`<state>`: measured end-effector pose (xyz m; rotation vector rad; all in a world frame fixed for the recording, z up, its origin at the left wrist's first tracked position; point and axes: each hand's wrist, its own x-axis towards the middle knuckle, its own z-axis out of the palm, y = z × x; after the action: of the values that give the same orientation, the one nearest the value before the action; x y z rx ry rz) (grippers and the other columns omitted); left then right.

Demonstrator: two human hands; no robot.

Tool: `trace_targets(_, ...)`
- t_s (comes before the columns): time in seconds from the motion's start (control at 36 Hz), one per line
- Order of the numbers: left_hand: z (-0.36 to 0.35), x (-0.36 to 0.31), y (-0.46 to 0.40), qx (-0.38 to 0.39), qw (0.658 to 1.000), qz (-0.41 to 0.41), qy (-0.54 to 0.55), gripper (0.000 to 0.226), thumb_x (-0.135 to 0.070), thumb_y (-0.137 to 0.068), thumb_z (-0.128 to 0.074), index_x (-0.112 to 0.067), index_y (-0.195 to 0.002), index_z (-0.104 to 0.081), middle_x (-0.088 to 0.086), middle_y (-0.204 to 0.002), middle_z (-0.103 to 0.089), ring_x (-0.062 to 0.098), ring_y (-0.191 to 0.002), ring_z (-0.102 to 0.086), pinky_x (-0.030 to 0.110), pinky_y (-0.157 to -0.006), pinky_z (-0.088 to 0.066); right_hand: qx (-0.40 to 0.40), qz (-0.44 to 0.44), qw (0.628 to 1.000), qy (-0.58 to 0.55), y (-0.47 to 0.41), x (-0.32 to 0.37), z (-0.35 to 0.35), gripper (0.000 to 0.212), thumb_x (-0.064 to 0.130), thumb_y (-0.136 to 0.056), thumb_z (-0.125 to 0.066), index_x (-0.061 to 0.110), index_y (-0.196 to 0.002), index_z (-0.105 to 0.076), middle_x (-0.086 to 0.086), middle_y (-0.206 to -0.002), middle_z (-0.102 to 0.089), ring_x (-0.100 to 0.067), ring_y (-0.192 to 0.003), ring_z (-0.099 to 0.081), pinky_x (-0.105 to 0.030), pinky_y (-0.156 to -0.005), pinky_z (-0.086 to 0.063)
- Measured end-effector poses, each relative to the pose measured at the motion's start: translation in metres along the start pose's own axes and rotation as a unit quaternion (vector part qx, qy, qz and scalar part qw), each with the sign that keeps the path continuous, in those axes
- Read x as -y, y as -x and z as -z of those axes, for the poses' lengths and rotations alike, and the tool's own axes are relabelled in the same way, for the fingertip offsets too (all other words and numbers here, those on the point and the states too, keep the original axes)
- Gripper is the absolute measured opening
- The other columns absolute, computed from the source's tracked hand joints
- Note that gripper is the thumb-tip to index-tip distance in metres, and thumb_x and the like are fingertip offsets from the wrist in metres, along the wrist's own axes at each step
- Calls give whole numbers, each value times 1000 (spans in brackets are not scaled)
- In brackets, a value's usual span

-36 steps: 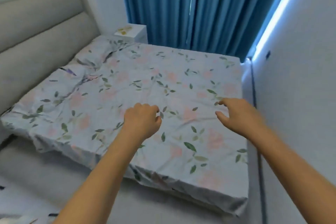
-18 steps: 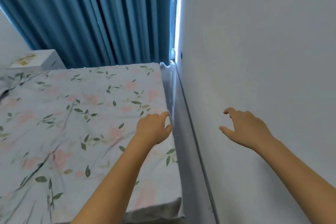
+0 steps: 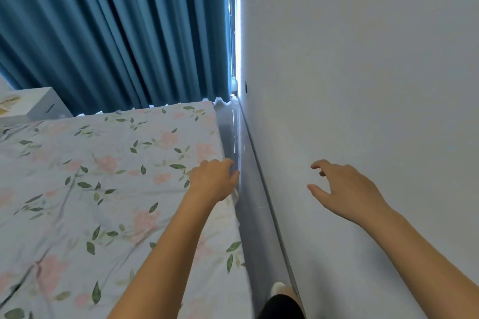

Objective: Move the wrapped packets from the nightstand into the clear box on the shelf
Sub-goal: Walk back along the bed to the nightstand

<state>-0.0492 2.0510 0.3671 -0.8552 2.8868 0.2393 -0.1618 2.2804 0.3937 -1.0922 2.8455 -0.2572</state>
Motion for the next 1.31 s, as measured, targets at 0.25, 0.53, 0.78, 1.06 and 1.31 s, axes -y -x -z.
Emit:
trace_targets(0.25, 5, 57, -124, -9, 997, 76, 27, 42, -45, -99, -33, -26, -131, -53, 6, -121, -62, 28, -111, -55, 37, -84, -46, -3, 47, 999, 17, -157, 15, -17, 34, 42, -94, -47, 23, -122, -50, 3, -115, -62, -20, -111, -51, -32, -80, -43)
trace_targets(0.53, 45, 109, -297, -20, 995, 90, 36, 39, -43, -99, -35, -27, -132, -51, 4, -120, -61, 26, -111, -55, 37, -83, -48, 9, 89, 996, 3, -371, 44, -14, 29, 40, -95, -47, 22, -115, -53, 4, -111, -63, -19, -106, -51, -31, -77, -43)
trace_targets(0.78, 67, 121, -415, 7, 996, 57, 73, 37, -43, -99, -39, -30, -131, -51, 2, -122, -61, 22, -108, -57, 37, -87, -52, 40, 87, 995, 6, -506, 40, -12, 33, 40, -94, -47, 23, -122, -52, 4, -118, -61, -20, -109, -52, -32, -80, -44)
trace_targets(1.06, 77, 141, -543, 9, 995, 66, 74, 37, -43, -99, -38, -29, -129, -54, 2, -125, -59, 21, -108, -57, 35, -86, -49, 34, 93, 995, 2, -664, 30, -15, 33, 38, -94, -50, 22, -123, -54, 4, -122, -61, -21, -111, -53, -33, -84, -46)
trace_targets(1.31, 110, 150, -736, -2, 996, 74, 41, 33, -42, -97, -41, -25, -120, -58, -1, -121, -62, 22, -111, -56, 34, -84, -47, 44, 62, 997, -26, -853, 11, -23, 40, 39, -94, -49, 24, -131, -48, -1, -118, -62, -24, -112, -53, -36, -88, -47)
